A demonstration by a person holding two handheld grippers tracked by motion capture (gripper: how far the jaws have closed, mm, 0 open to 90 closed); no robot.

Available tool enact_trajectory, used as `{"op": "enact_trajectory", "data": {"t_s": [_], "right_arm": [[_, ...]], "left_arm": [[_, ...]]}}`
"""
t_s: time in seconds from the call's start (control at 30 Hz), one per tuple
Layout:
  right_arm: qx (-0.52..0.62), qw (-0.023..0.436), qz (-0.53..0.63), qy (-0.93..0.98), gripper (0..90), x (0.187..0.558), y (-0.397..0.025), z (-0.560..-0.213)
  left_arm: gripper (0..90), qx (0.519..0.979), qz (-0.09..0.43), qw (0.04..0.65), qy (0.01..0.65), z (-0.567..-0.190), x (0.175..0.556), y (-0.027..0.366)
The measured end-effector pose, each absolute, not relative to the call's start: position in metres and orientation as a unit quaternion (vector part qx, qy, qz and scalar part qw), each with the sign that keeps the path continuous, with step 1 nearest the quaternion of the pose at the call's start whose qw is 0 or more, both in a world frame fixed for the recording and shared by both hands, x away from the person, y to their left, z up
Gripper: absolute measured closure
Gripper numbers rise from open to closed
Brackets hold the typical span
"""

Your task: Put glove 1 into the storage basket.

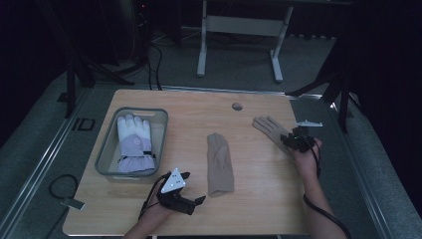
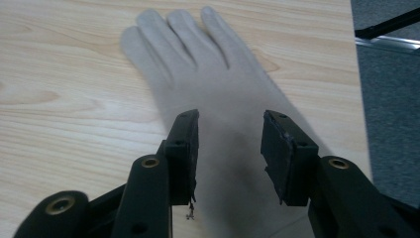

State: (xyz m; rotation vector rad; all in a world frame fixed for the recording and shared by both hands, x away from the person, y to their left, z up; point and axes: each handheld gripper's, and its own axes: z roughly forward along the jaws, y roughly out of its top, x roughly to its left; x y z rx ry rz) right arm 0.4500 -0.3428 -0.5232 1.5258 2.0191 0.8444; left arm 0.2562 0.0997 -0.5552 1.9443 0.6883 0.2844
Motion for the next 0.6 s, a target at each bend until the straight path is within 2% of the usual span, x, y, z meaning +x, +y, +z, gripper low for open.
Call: {"op": "enact_trajectory", "data": {"t_s": [0.23, 0.47, 0.6], "right_arm": [[0.506, 0.233, 0.318, 0.767, 54.8, 0.458, -0.343, -0.528], [0.516, 0.222, 0.304, 0.77, 53.4, 0.461, -0.348, -0.544], [0.512, 0.221, 0.306, 0.772, 58.1, 0.46, -0.347, -0.546]], "left_arm": [[2.2, 0.805, 0.116, 0.508, 0.283, -0.555, 0.256, 0.1], [2.2, 0.806, 0.113, 0.508, 0.283, -0.556, 0.256, 0.099], [2.1, 0.806, 0.11, 0.51, 0.281, -0.556, 0.256, 0.099]]}}
